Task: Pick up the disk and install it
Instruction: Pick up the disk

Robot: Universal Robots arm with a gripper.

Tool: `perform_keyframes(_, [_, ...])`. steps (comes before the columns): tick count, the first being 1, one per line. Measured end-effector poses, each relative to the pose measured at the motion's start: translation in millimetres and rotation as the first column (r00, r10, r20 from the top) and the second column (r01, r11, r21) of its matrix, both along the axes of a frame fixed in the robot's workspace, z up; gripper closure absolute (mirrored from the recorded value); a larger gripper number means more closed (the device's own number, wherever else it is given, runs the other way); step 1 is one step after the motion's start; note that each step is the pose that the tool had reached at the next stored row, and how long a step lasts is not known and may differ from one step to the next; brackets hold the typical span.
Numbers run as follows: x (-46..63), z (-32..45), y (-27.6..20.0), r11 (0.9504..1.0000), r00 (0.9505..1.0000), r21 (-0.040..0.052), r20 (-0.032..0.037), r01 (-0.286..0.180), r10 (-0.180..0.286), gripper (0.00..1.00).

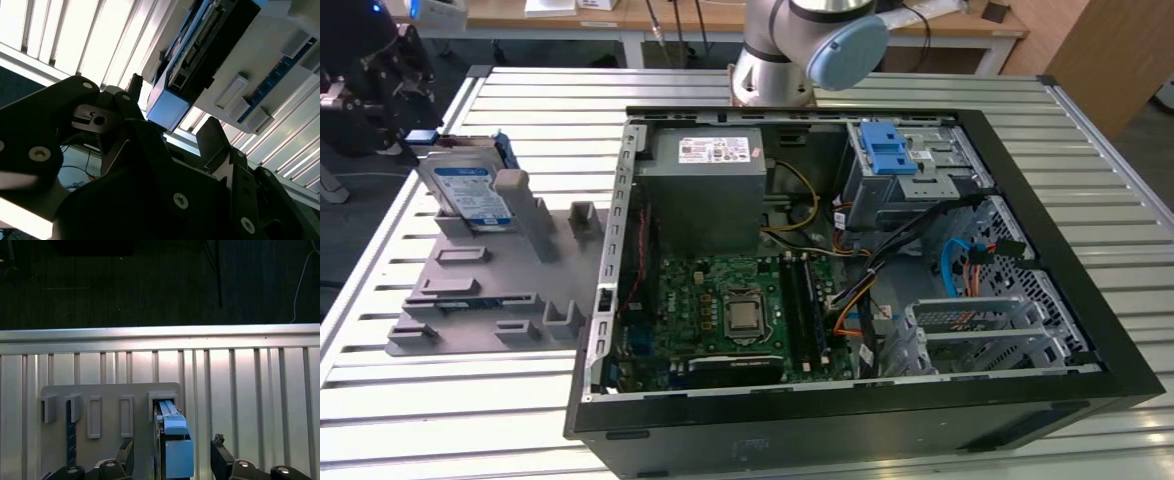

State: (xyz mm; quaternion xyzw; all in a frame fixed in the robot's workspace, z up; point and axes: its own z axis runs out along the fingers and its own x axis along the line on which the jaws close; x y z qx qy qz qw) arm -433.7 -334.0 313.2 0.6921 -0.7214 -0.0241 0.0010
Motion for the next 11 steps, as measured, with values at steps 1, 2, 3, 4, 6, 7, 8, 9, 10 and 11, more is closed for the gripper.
perform_keyframes(1, [-0.1,-1.6,0.8,1.0000,1.0000,-0.0004,0.0000,0.000,0.000,0.29])
perform_keyframes(2, [-0.1,-2.9,1.7,1.0000,1.0000,-0.0009,-0.0001,0.000,0.000,0.31])
perform_keyframes(3, [-0.2,-4.2,2.7,1.0000,1.0000,-0.0010,-0.0001,0.000,0.000,0.31])
perform_keyframes(4, [-0.5,-5.4,3.9,1.0000,1.0000,-0.0012,-0.0002,0.000,0.000,0.31])
perform_keyframes(6, [-1.4,-7.9,5.8,1.0000,1.0000,-0.0011,0.0002,0.000,0.000,0.38])
perform_keyframes(7, [-1.9,-9.1,6.2,1.0000,1.0000,-0.0011,0.0002,0.000,0.000,0.40])
perform_keyframes(8, [-2.1,-10.3,6.2,1.0000,1.0000,-0.0012,0.0000,0.000,0.000,0.40])
perform_keyframes(9, [-2.3,-11.6,6.1,1.0000,1.0000,-0.0012,0.0000,0.000,0.000,0.46])
perform_keyframes(10, [-2.5,-12.9,6.2,1.0000,1.0000,-0.0012,0.0000,0.000,0.000,0.46])
perform_keyframes(11, [-2.5,-14.1,6.2,1.0000,1.0000,-0.0011,0.0000,0.000,0.000,0.46])
